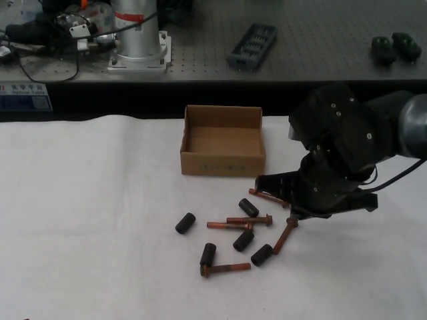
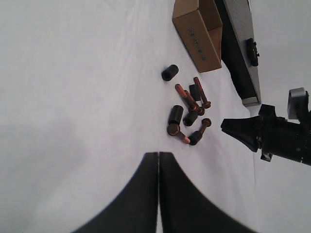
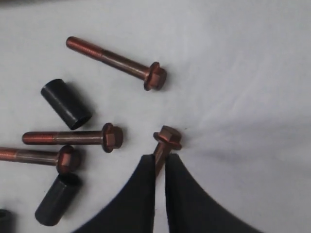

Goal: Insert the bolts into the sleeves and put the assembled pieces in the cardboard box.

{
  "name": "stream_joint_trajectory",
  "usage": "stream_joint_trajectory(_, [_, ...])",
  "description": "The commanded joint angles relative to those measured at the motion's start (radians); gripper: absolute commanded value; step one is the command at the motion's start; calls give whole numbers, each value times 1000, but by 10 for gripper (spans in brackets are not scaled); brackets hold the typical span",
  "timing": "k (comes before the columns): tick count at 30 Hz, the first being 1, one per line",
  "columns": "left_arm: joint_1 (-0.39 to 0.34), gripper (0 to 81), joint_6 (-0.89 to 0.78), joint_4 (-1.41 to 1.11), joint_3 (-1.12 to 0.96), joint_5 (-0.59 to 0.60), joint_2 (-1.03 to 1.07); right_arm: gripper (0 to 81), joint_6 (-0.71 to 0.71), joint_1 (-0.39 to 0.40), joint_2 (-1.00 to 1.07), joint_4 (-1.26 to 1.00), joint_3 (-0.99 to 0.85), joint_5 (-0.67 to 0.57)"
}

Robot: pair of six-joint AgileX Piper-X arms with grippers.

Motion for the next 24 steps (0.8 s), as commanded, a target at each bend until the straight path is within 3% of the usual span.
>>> stream_joint_trajectory(1, [3,6,5,-6,-11,-3,0,134,2,6,1,-16,-13,-34])
stream_joint_trajectory(4, [3,6,5,-6,-11,-3,0,300,84,11,1,-39,-13,-48])
stream_joint_trajectory(6, [3,6,5,-6,-11,-3,0,342,129,16,1,-49,-13,-48])
stream_joint_trajectory(13, [3,6,5,-6,-11,-3,0,272,177,17,2,-49,-13,-42])
stream_joint_trajectory(24, [3,6,5,-6,-11,-3,0,268,249,17,37,-11,-13,-20])
